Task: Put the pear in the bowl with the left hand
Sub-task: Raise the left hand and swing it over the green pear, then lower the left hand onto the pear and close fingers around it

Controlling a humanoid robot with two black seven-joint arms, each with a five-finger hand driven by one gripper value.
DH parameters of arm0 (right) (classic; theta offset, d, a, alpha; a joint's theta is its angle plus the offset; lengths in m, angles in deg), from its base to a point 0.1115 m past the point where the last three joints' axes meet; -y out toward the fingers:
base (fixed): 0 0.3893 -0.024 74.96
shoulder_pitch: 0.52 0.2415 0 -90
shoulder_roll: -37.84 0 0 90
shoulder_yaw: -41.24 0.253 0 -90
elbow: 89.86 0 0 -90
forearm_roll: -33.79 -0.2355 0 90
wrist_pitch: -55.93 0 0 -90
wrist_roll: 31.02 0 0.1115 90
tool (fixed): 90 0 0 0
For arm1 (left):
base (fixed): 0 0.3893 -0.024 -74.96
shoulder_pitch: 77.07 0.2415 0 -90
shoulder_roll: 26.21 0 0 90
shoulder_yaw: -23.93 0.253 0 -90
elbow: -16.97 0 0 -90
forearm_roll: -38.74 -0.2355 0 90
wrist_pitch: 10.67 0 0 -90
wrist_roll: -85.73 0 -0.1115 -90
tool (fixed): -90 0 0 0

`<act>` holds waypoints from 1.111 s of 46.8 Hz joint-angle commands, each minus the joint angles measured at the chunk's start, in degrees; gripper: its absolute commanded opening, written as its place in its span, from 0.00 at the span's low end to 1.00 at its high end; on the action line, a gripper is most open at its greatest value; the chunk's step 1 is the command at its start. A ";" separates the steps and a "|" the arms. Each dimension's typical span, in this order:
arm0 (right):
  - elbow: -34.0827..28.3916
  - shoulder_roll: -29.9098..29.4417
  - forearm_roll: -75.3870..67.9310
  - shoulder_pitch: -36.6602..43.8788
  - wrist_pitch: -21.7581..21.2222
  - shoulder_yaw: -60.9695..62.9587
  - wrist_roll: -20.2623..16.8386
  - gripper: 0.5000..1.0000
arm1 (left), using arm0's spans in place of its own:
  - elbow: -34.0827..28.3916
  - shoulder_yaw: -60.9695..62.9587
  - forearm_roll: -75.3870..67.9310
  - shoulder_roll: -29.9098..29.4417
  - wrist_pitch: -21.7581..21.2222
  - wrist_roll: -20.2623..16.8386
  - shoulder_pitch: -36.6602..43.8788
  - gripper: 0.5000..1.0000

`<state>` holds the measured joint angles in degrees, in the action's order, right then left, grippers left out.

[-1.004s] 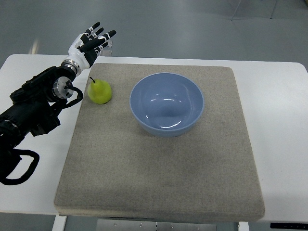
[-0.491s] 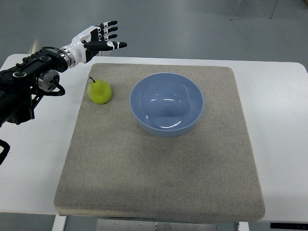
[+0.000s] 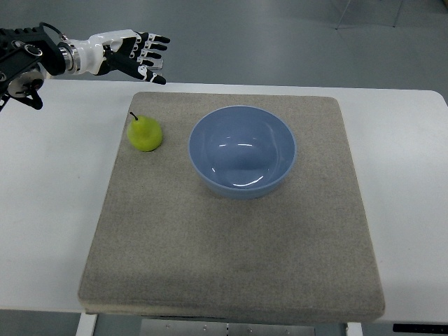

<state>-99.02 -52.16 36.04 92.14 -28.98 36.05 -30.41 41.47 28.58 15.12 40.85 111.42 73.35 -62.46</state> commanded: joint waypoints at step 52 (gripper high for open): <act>0.02 0.00 0.04 -0.02 0.00 0.00 0.00 0.85 | 16.55 0.53 -52.92 -6.68 2.91 -10.65 -7.14 0.93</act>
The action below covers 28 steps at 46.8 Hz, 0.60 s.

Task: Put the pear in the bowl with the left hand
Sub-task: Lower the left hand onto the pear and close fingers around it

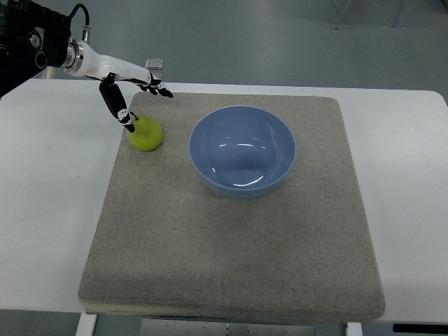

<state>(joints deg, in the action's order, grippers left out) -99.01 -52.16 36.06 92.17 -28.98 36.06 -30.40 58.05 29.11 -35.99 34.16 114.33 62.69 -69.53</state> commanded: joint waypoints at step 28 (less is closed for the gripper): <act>0.02 0.00 0.01 -0.06 0.00 0.00 0.00 0.85 | -0.47 0.35 -8.68 0.63 -0.98 -2.72 3.27 0.90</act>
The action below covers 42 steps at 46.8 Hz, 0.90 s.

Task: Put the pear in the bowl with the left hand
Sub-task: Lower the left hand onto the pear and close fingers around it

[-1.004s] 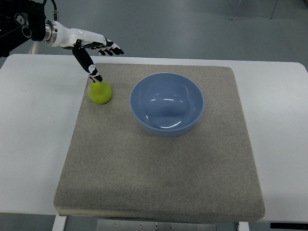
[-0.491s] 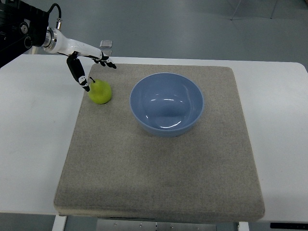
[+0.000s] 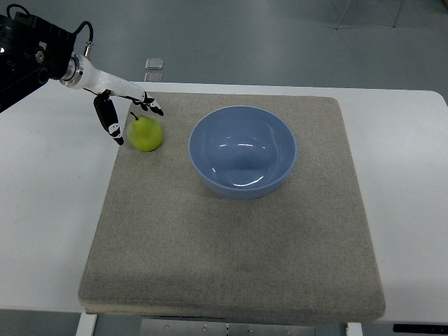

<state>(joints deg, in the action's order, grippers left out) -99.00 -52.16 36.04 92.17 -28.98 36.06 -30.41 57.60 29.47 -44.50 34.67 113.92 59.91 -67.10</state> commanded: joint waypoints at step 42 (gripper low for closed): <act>0.00 0.00 0.03 0.03 0.00 0.00 0.00 0.85 | -0.81 -0.09 -0.25 1.26 -5.49 -0.02 4.62 0.64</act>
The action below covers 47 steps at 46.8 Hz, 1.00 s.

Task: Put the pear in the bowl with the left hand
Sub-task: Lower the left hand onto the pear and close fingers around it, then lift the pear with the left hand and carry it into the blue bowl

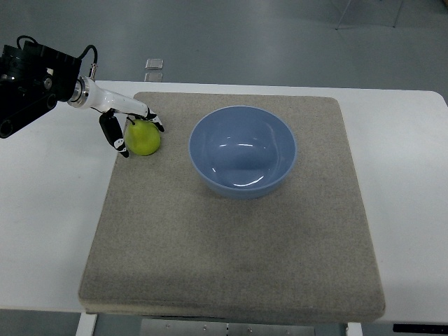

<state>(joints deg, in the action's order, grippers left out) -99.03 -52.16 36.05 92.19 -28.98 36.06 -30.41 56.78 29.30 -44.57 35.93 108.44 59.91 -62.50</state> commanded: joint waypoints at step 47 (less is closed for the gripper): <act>0.03 0.00 0.02 -0.08 0.00 0.00 0.00 0.85 | 5.10 -8.36 2.89 0.70 -0.45 0.24 -6.74 0.14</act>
<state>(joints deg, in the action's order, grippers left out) -99.01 -52.16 36.05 92.16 -28.98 36.06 -30.40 60.37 21.42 -41.65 36.67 107.98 60.25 -67.51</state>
